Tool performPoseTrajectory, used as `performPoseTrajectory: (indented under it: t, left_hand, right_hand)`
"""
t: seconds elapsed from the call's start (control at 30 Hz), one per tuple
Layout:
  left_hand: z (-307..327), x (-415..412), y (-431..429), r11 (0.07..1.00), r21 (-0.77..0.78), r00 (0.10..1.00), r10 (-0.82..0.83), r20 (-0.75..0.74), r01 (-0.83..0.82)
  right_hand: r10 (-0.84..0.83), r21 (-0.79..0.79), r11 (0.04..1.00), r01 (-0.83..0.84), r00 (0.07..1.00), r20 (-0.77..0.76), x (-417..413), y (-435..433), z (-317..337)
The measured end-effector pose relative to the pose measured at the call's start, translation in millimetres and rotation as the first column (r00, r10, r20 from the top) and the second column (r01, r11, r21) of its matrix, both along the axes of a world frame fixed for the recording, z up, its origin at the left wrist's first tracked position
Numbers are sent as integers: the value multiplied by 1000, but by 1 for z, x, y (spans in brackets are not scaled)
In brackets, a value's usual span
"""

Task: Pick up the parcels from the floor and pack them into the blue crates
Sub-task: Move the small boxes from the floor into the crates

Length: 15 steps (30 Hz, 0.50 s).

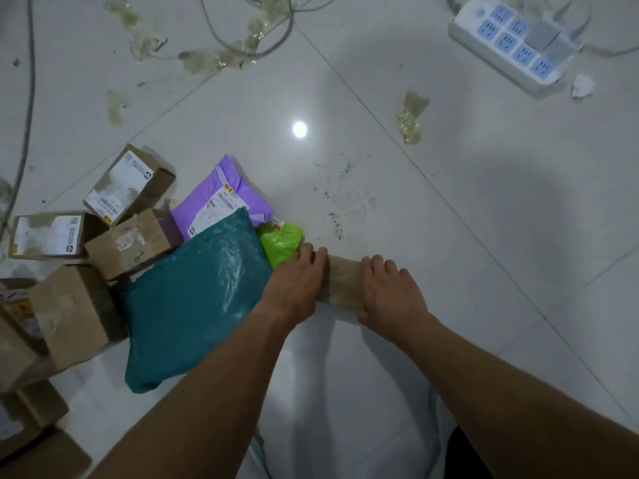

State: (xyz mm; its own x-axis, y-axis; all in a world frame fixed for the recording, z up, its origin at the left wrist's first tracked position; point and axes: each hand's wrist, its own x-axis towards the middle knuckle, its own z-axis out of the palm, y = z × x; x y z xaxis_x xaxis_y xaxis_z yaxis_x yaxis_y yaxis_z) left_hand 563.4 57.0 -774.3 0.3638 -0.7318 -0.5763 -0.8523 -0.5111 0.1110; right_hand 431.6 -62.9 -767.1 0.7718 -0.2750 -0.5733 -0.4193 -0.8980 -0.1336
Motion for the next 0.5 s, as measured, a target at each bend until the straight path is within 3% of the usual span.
performPoseTrajectory:
  t: [0.23,0.5]
  left_hand:
    - [40,7,-4,997,-70,999,10,-45,-13]
    - [171,12,-18,978,-139,980,135,-148,-156]
  right_hand:
    - [51,-25,998,-50,999,17,5,-14,34]
    - [52,26,998,-53,997,55,10,-44,169]
